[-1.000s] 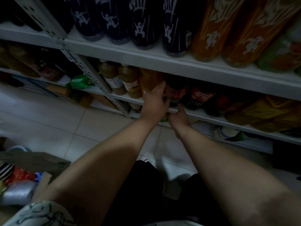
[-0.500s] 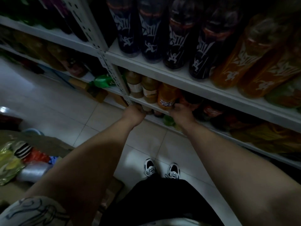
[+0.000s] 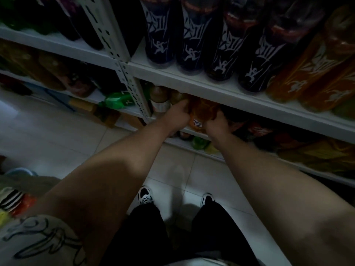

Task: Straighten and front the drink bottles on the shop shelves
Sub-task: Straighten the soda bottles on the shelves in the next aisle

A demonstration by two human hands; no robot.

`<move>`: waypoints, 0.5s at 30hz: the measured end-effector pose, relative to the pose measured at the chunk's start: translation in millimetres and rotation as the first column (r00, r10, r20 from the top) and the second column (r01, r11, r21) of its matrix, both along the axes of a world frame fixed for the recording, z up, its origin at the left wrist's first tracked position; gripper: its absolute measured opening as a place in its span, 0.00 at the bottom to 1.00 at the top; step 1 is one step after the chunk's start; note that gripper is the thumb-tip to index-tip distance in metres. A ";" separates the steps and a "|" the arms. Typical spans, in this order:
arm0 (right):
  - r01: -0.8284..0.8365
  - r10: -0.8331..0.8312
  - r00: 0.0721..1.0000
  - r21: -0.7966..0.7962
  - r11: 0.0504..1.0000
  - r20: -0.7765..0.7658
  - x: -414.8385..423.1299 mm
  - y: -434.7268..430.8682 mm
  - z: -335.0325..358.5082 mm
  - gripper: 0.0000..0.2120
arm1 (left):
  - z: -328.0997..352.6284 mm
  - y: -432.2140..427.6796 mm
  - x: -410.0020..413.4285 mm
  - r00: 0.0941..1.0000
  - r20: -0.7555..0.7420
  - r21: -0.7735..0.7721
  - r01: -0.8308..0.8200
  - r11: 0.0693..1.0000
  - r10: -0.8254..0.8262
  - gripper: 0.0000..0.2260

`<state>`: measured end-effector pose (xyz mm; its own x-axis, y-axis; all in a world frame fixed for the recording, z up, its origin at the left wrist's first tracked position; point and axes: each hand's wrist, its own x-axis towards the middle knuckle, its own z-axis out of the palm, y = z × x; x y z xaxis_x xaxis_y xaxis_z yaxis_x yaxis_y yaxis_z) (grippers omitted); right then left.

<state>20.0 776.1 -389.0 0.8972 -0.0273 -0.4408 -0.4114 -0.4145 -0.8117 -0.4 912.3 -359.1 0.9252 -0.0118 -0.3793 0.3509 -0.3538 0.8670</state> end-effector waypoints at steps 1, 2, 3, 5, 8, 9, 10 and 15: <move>0.012 -0.012 1.000 0.013 1.000 0.008 0.5 2.6 -3.3 0.27 | -2.7 3.5 2.9 0.999 -0.010 0.009 0.047 0.999 -0.047 0.19; 0.027 -0.027 1.000 0.025 0.999 0.011 1.0 5.1 -6.0 0.27 | -4.9 5.8 5.9 0.996 -0.022 0.003 0.089 0.996 -0.089 0.20; 0.043 -0.043 0.999 0.036 0.998 0.005 1.5 7.4 -8.3 0.28 | -7.5 8.3 9.9 0.990 -0.036 0.006 0.134 0.991 -0.134 0.20; 0.071 -0.071 0.997 0.057 0.996 -0.014 0.2 9.9 -12.8 0.29 | -12.5 10.6 17.9 0.972 -0.056 0.045 0.229 0.972 -0.227 0.21; 0.047 -0.050 0.998 0.077 0.996 0.032 -5.5 7.4 -18.0 0.31 | -15.5 10.0 22.9 0.966 -0.059 0.010 0.253 0.967 -0.252 0.27; 0.024 -0.027 0.999 0.071 0.997 0.043 -6.9 5.4 -18.9 0.33 | -16.4 9.1 23.0 0.969 -0.051 -0.023 0.241 0.970 -0.242 0.28; 0.000 -0.004 0.999 0.065 0.998 0.053 -8.4 3.3 -20.4 0.36 | -18.5 8.0 23.4 0.971 -0.044 -0.053 0.234 0.971 -0.237 0.28; -0.031 0.023 0.996 0.091 0.995 0.085 -11.7 2.7 -24.5 0.40 | -31.9 5.8 28.0 0.969 -0.039 -0.087 0.239 0.967 -0.243 0.28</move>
